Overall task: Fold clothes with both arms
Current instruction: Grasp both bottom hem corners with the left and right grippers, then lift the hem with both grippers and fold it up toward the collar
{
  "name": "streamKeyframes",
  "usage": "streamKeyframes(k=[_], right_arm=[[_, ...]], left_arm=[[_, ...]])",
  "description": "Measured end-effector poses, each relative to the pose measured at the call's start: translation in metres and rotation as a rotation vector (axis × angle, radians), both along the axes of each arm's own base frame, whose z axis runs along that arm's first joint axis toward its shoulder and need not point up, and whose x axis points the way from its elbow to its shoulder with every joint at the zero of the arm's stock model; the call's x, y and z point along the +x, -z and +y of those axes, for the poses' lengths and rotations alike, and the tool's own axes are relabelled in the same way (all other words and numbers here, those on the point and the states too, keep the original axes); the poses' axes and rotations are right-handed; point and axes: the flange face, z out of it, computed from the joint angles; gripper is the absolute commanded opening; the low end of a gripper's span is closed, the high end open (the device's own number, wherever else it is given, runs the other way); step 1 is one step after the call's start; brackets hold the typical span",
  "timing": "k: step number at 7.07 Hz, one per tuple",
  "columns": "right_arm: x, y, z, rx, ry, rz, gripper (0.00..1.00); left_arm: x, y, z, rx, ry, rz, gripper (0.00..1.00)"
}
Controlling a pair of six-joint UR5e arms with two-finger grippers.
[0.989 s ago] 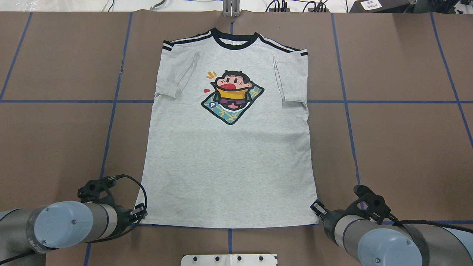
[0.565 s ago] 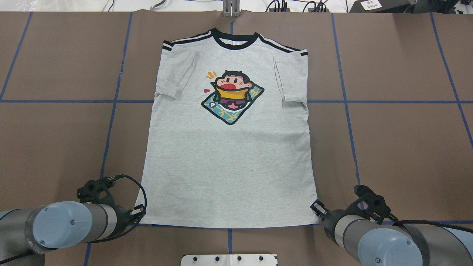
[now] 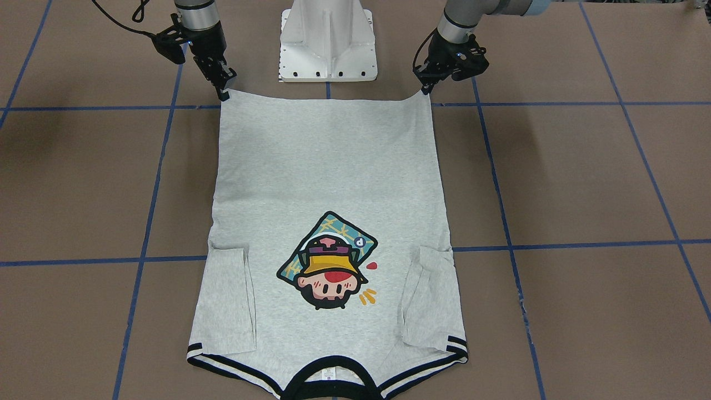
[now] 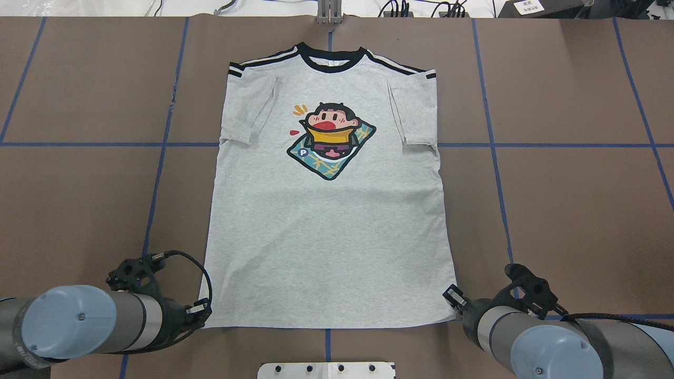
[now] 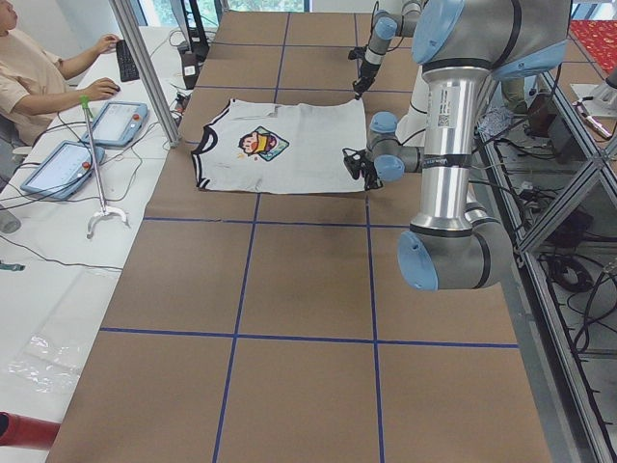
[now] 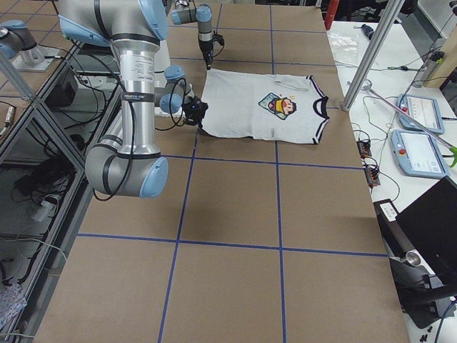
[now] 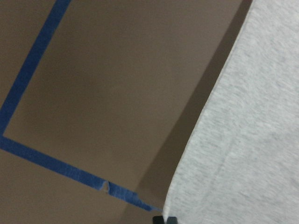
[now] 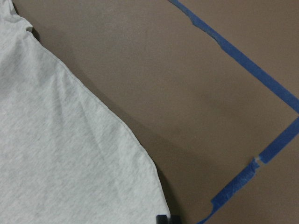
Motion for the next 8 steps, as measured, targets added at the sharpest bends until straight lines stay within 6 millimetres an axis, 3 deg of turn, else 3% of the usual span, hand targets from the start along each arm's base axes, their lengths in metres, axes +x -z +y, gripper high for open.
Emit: streamKeyframes(k=[3,8], right_arm=[[0.029,0.005,0.016,-0.037,0.060,-0.012,0.00],[0.057,0.034,0.036,-0.090,0.147,-0.078,0.00]], left_arm=[[-0.024,0.039,0.023,-0.043,-0.048,0.065,0.00],[-0.039,0.057,0.035,-0.053,-0.064,0.091,0.00]])
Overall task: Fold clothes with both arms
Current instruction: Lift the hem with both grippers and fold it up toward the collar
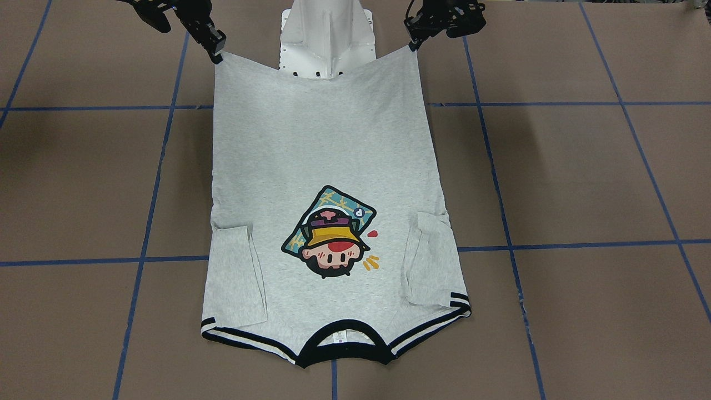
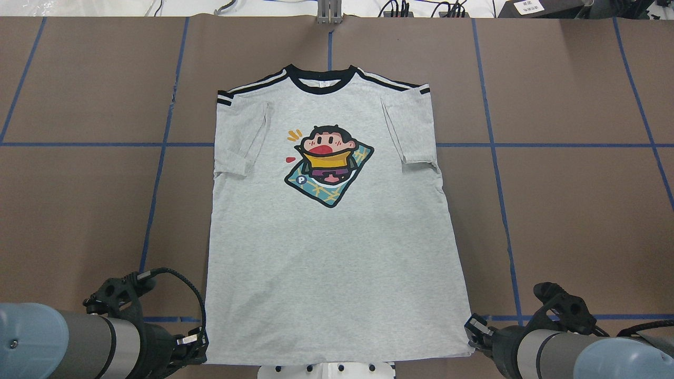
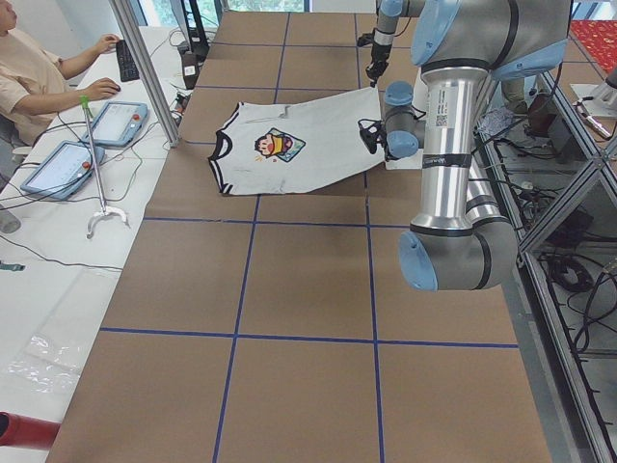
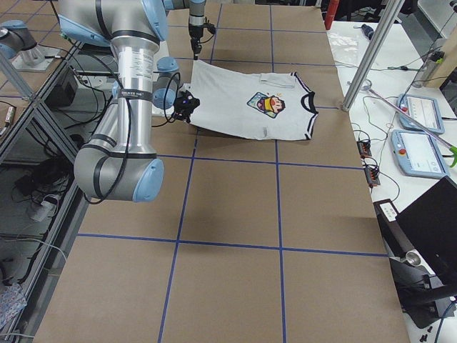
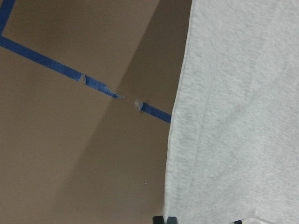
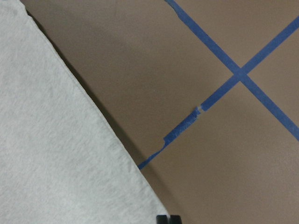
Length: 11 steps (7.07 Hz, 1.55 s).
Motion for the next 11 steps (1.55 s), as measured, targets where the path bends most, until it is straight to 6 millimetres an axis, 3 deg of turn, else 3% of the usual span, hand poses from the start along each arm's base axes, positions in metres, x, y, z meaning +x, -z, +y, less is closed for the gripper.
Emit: streamKeyframes(k=[3,4,5,7,8,10,11], right_arm=[[0.002,0.004,0.002,-0.005,0.009,-0.009,0.00],[0.008,0.008,-0.008,-0.003,-0.017,-0.020,0.00],[0.020,0.012,-0.031,0.003,-0.072,-0.027,0.00],[0.037,0.013,-0.085,0.076,-0.132,-0.016,0.00],[0.032,0.012,-0.125,0.148,-0.139,0.005,0.00],[0.013,0.014,-0.218,0.211,-0.159,0.042,0.00],[0.018,0.017,-0.251,0.229,-0.167,0.067,0.00]], left_arm=[[-0.004,-0.007,-0.002,0.019,-0.007,-0.018,0.00],[-0.006,-0.005,-0.007,0.023,0.003,-0.014,0.00],[-0.010,-0.001,-0.017,0.034,0.023,-0.006,0.00],[-0.031,0.023,-0.069,0.112,0.119,0.048,0.00],[-0.042,0.030,-0.101,0.170,0.172,0.055,0.00],[-0.042,0.031,-0.166,0.266,0.247,0.021,0.00],[-0.047,0.029,-0.193,0.303,0.274,-0.003,0.00]])
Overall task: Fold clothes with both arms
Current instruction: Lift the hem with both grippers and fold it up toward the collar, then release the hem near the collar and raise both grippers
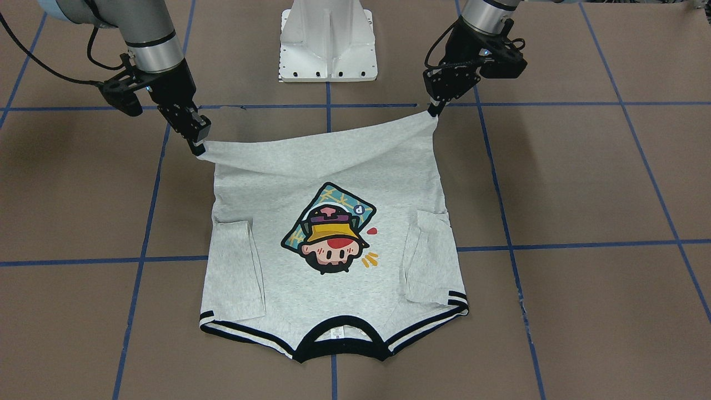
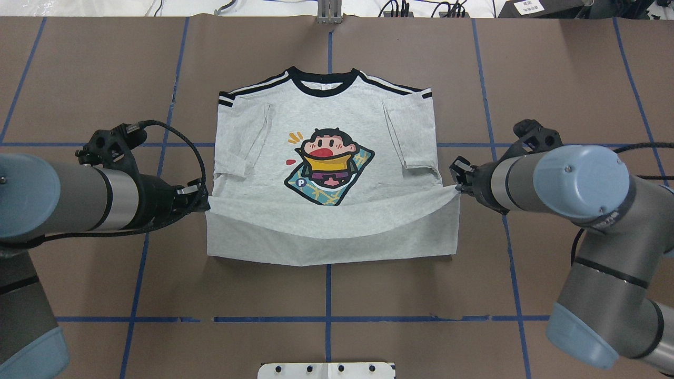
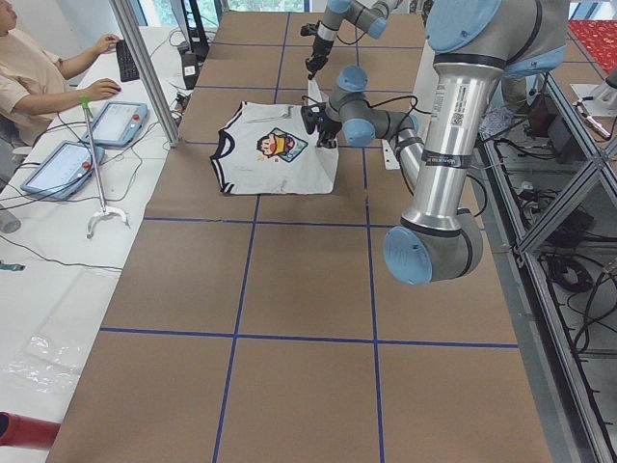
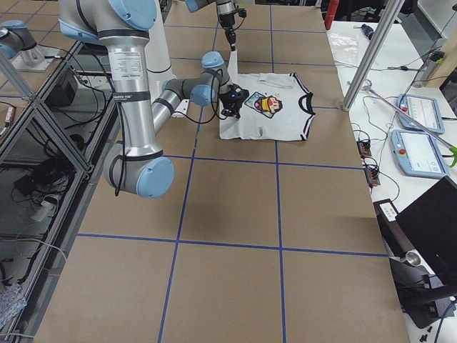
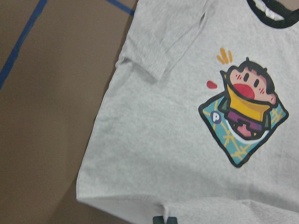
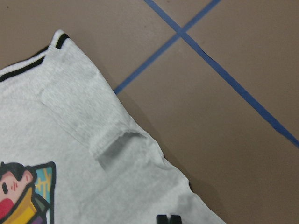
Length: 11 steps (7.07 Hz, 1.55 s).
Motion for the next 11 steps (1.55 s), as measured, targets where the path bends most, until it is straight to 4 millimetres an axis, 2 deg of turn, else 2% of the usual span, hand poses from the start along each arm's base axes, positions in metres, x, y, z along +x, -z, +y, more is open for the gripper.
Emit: streamKeyframes(k=[2,5,6,7,8,11], right_arm=[[0.009,0.011,-0.056,0.026,-0.019,0.075,0.00],[-0.019,0.010,-0.143,0.026,-0.028,0.165,0.00],[-0.027,0.006,-0.165,0.028,-0.033,0.174,0.00],[-0.034,0.002,-0.182,0.031,-0.035,0.176,0.00],[-0.042,-0.003,-0.195,0.032,-0.035,0.178,0.00],[-0.065,-0.022,-0.219,0.030,-0.030,0.185,0.00]], left_arm=[[-0.006,-0.010,-0.036,0.044,0.032,-0.049,0.00],[0.021,-0.021,-0.118,0.091,0.067,-0.131,0.00],[0.022,-0.032,-0.143,0.112,0.081,-0.148,0.00],[0.020,-0.049,-0.165,0.137,0.092,-0.161,0.00],[0.020,-0.062,-0.177,0.157,0.094,-0.167,0.00],[0.032,-0.079,-0.197,0.170,0.106,-0.181,0.00]])
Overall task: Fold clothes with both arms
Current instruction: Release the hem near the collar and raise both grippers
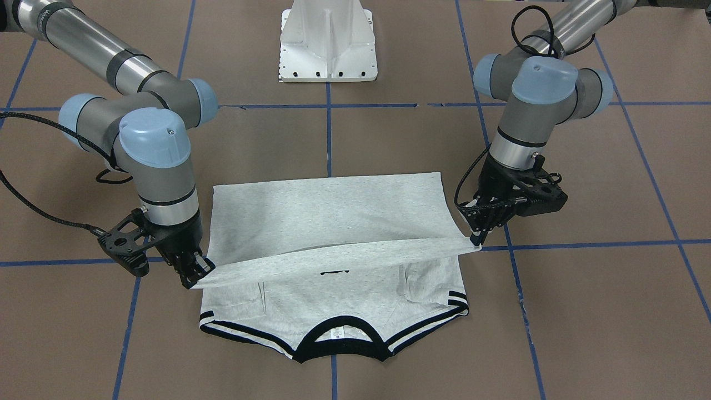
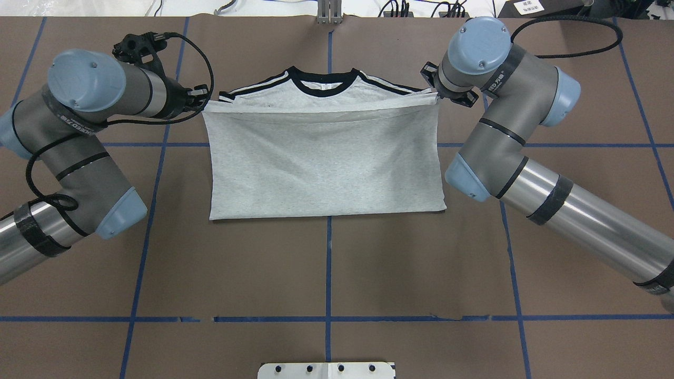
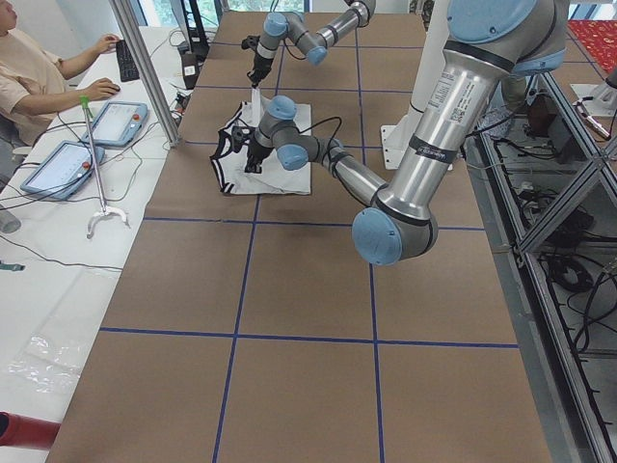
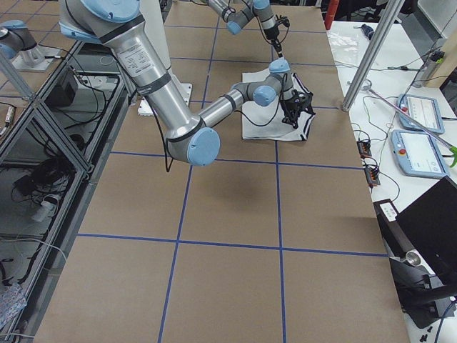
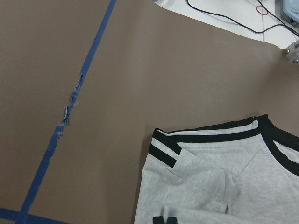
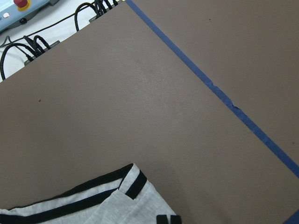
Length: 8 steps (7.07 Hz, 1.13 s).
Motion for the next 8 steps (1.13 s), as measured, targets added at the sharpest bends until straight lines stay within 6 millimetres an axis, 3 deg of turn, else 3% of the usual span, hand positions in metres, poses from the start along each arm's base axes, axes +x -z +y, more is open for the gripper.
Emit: streamKeyframes(k=[2,3,4,5,8], right_arm=[[-0.010,-0.010,-0.010,0.003,0.001,-0.003,0.00],[-0.012,-0.012,-0.012,0.004,0.001,-0.003,0.19],[-0.012,-0.013,-0.012,0.006,0.001,-0.004,0.35],[-0.013,-0.010,-0.013,0.010,0.002,-0.008,0.41],[-0.006,0.001,-0.019,0.024,-0.012,-0.020,0.43]], left_arm=[[0.007,-0.011,-0.009,0.014,0.012,0.003,0.00],[0.010,-0.017,-0.012,0.018,0.013,0.006,0.16],[0.014,-0.022,-0.016,0.023,0.015,0.011,0.50],[0.016,-0.025,-0.020,0.028,0.020,0.011,0.52],[0.010,-0.027,-0.027,0.035,0.041,0.006,0.53]])
